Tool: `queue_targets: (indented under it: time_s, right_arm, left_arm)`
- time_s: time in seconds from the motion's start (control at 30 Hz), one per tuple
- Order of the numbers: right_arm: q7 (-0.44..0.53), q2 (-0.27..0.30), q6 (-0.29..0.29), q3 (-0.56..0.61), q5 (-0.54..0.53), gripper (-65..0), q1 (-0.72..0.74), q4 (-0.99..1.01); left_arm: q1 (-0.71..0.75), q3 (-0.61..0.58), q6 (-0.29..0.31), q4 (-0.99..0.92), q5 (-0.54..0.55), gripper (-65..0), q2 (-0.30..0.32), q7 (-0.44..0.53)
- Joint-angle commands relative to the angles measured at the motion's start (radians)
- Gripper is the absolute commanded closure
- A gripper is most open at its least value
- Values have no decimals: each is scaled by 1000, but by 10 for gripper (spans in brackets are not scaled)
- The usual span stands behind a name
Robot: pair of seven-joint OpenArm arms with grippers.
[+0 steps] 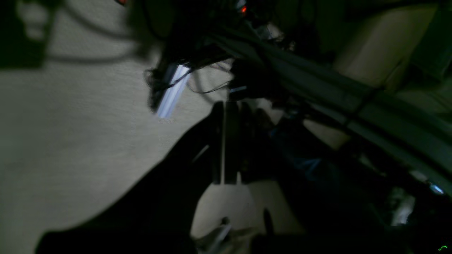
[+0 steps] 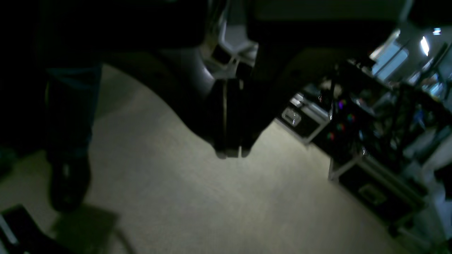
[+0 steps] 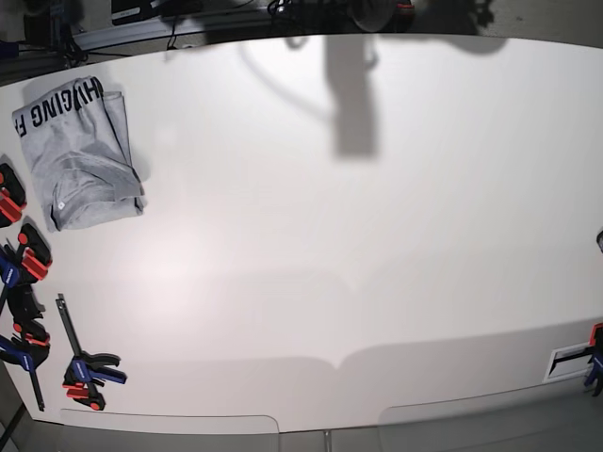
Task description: Fold the T-shirt properly
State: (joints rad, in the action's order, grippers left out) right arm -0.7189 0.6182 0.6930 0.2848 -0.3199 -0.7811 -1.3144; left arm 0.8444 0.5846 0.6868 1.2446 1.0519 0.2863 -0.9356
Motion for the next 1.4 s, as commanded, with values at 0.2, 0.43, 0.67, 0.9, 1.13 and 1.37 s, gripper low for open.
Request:
queue_targets:
  time_s: [0.2, 0.43, 0.67, 0.9, 1.13, 1.37]
  right_arm:
    - [200, -94, 5, 208, 37, 0, 217, 285]
    - [216, -243, 5, 301, 37, 0, 384, 480]
    - [234, -377, -284, 302, 35, 0, 484, 648]
    - [329, -464, -477, 300, 21, 0, 533, 694]
    - [351, -565, -697, 97, -208, 0, 565, 720]
    - [318, -587, -697, -43, -240, 0, 597, 726]
  left_arm:
    - [-150, -271, 11, -160, -39, 0, 5, 119]
    - [-271, -459, 11, -254, -589, 0, -77, 475]
    - [-357, -468, -182, -341, -844, 0, -149, 599]
    - [-421, -468, -401, -364, -869, 0, -151, 616]
    - [-423, -468, -411, -364, -869, 0, -186, 652]
    - [-429, -468, -411, -364, -894, 0, -249, 675]
